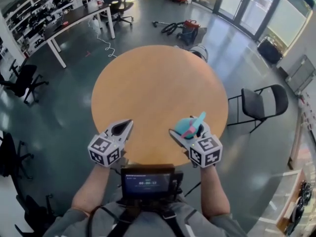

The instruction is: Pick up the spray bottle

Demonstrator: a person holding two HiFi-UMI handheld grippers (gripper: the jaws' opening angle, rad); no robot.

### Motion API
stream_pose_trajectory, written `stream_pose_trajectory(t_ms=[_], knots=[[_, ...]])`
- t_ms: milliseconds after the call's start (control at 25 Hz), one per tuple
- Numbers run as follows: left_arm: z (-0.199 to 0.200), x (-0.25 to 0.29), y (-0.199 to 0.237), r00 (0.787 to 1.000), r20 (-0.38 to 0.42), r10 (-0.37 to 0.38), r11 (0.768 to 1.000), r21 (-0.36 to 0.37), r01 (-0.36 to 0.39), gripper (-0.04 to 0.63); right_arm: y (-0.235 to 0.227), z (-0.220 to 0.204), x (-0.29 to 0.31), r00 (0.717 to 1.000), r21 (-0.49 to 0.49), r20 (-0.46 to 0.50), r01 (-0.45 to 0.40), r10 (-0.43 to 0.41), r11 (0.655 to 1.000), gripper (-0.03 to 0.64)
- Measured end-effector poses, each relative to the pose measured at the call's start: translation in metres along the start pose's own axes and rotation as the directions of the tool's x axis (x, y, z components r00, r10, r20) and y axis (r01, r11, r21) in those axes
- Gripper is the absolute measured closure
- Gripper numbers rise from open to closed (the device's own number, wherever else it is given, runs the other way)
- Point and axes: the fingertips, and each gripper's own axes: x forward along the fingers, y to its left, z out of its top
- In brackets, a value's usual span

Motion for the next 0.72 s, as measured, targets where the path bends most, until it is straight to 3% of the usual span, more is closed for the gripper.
stream_pose_trajectory(t_ms=[240, 400, 560, 720], knots=[[0.024, -0.010, -0.015, 0.996, 0.009, -0.086, 0.996, 0.028, 0.085, 0.591, 0.001, 0.019, -0.012, 0.999, 0.012, 0.027, 0.016, -0.017, 1.000, 0.167], [0.042, -0.011, -0.011, 0.997, 0.013, -0.074, 0.997, 0.019, 0.074, 0.592, 0.002, 0.031, -0.015, 0.999, 0.005, 0.035, 0.026, -0.026, 1.000, 0.167], [0.050, -0.011, 0.001, 0.999, 0.032, -0.017, 0.999, 0.051, 0.015, 0.591, 0.006, 0.045, -0.017, 0.998, 0.014, 0.061, 0.023, -0.024, 1.000, 0.167], [0.050, -0.008, -0.006, 0.998, 0.031, -0.057, 0.998, 0.036, 0.056, 0.592, 0.006, 0.050, -0.021, 0.997, -0.004, 0.070, 0.040, -0.040, 0.999, 0.167]])
